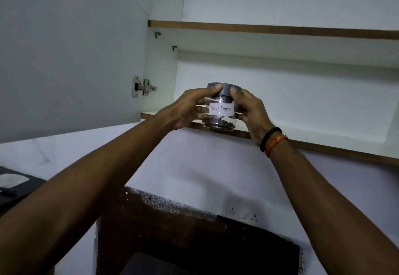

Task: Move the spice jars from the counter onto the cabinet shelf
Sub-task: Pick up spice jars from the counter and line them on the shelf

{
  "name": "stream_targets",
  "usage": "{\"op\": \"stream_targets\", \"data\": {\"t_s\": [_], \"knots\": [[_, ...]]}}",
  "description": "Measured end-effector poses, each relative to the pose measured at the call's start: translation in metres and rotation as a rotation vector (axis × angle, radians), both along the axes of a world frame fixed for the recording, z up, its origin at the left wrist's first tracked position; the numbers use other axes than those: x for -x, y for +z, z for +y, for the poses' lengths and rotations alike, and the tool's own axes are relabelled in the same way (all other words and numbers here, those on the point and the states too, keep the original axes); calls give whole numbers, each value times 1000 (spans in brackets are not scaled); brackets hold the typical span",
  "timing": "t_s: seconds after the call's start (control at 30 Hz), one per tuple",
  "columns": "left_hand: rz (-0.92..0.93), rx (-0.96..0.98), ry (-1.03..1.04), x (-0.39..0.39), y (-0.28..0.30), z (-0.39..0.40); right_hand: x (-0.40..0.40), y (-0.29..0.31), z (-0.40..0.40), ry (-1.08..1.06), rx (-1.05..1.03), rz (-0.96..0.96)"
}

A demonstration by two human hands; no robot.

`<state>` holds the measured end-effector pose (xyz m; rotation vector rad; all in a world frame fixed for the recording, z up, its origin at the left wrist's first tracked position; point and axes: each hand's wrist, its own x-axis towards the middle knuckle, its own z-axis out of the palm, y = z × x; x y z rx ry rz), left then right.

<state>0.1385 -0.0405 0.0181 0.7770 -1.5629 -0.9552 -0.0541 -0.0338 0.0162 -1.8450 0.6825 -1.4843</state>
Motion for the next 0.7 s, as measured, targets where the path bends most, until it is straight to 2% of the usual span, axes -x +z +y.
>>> {"op": "stream_targets", "data": {"t_s": [0.23,0.43,0.53,0.6,0.7], "knots": [[-95,94,29,-19,27,-24,-17,22,-22,15,38,31],[-176,100,34,-32,32,-49,-31,19,-49,53,-25,25],[-131,89,58,-39,30,-66,-37,12,-65,66,-100,-55],[-89,85,90,-46,29,-79,-40,5,-77,-25,-100,-55],[-79,69,134,-58,29,-97,-39,-6,-97,-388,70,252]]}}
